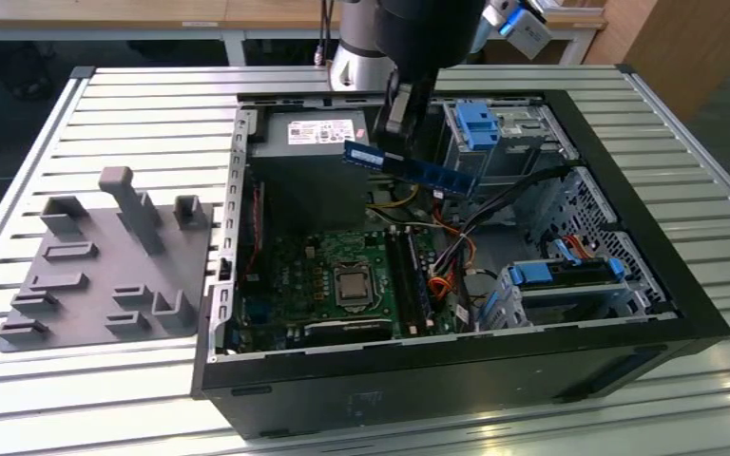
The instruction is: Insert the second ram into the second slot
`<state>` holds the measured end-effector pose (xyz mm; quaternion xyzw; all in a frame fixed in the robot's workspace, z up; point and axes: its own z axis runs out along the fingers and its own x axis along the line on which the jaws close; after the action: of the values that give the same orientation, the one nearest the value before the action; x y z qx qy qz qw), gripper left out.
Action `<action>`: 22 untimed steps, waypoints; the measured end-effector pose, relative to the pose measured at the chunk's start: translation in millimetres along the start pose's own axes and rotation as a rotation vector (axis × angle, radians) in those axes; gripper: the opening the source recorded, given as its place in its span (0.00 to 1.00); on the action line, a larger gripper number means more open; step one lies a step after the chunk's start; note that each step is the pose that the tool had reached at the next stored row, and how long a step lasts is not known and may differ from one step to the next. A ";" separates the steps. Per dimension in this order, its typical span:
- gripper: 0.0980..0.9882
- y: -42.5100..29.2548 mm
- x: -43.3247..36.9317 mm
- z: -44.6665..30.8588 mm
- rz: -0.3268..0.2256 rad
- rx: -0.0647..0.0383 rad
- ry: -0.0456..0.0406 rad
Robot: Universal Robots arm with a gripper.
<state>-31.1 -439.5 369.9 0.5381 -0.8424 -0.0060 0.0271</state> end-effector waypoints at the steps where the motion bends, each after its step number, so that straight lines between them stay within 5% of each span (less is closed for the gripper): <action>1: 0.05 0.0 0.0 0.2 0.015 -0.001 -0.0006; 22: 0.05 -0.2 -0.4 6.5 0.373 -0.014 -0.0135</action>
<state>-31.1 -439.4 363.3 0.3725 -0.9276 -0.0104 0.0258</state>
